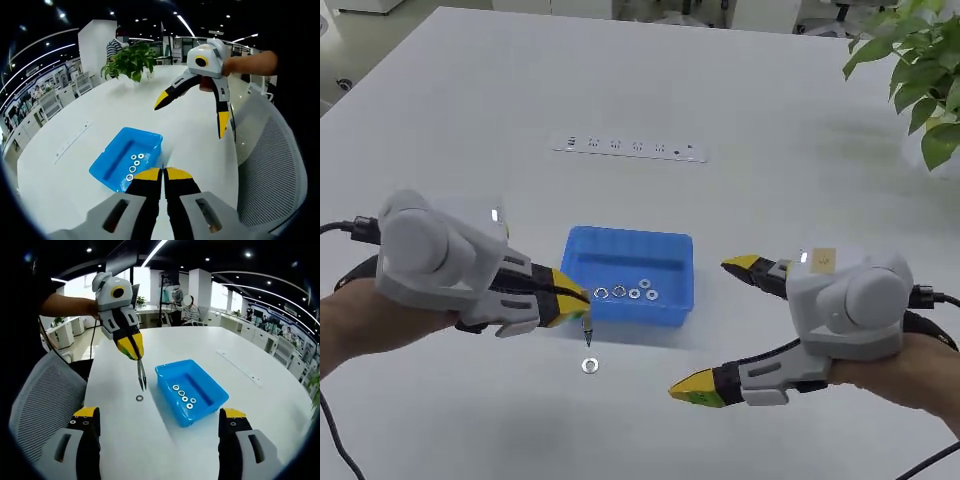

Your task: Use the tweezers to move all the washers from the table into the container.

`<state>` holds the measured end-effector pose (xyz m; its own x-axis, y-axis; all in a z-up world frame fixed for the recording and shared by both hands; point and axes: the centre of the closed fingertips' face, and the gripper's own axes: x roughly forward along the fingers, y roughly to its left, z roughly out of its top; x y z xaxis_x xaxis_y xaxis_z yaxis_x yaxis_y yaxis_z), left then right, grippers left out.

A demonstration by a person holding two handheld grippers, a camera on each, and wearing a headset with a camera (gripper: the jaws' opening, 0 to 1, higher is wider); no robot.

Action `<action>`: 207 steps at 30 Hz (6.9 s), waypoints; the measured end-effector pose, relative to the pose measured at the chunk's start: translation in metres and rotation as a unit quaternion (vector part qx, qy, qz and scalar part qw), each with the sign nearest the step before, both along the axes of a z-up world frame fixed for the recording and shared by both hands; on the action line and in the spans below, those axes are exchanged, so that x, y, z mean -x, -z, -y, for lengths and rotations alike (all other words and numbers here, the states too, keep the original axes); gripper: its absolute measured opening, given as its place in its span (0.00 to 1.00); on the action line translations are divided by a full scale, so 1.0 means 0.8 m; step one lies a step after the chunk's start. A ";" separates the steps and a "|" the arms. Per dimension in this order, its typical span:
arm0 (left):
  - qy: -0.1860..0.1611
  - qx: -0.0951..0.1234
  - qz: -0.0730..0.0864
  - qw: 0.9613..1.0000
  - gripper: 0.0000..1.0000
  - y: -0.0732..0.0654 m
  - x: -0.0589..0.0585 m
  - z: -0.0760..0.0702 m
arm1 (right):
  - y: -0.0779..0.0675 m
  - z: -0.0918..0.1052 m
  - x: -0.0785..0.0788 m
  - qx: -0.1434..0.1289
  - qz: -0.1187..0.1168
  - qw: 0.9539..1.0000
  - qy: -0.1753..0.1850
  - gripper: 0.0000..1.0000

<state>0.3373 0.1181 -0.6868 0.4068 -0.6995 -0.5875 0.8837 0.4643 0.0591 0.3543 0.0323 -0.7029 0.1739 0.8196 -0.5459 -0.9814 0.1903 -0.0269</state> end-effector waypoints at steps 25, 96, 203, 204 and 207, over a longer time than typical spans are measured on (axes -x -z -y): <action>0.007 -0.004 -0.010 1.000 0.06 0.023 0.006 0.003 | 0.009 0.001 0.007 0.012 -0.008 1.000 -0.005 0.96; 0.085 -0.042 -0.027 0.995 0.06 0.024 0.012 0.001 | 0.075 -0.138 0.041 0.056 0.039 0.974 -0.218 0.15; -0.065 0.098 -0.006 0.993 0.99 -0.011 0.010 -0.025 | -0.023 -0.122 -0.055 0.031 0.096 0.976 -0.195 0.08; -0.065 0.098 -0.006 0.993 0.99 -0.011 0.010 -0.026 | -0.022 -0.122 -0.058 0.032 0.095 0.976 -0.194 0.08; -0.067 0.099 -0.005 0.993 0.99 -0.012 0.008 -0.027 | -0.017 -0.122 -0.063 0.032 0.094 0.976 -0.193 0.08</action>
